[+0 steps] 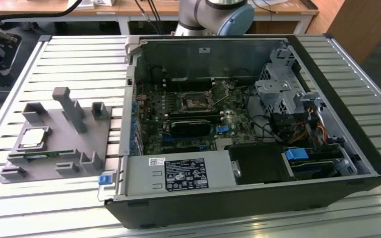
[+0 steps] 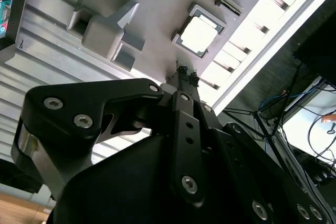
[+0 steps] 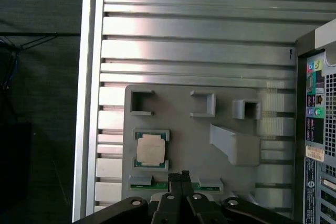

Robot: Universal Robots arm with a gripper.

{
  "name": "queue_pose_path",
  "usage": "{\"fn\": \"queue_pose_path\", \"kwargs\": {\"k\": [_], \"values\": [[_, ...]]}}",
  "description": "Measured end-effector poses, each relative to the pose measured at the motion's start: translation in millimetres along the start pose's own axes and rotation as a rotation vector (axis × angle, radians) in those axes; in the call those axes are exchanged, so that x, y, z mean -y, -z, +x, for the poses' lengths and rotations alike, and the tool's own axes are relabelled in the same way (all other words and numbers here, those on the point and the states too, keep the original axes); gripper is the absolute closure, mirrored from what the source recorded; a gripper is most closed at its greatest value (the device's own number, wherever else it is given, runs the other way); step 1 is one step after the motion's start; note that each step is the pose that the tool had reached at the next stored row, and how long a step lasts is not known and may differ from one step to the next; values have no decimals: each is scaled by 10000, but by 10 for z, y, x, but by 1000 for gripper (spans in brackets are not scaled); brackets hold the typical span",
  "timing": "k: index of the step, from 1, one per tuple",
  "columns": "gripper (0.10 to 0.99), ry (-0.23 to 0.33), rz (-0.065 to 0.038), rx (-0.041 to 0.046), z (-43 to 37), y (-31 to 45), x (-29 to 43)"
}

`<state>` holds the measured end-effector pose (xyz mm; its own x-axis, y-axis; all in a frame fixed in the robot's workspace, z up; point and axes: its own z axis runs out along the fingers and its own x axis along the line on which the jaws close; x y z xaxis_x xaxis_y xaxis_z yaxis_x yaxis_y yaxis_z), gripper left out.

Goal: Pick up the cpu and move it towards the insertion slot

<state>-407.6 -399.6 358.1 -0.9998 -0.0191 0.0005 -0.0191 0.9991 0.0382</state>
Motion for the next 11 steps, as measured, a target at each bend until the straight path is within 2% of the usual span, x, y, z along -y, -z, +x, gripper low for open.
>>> {"fn": "queue_pose_path", "kwargs": {"k": [11], "values": [[980, 0, 0, -2, 36, -4, -1]]}}
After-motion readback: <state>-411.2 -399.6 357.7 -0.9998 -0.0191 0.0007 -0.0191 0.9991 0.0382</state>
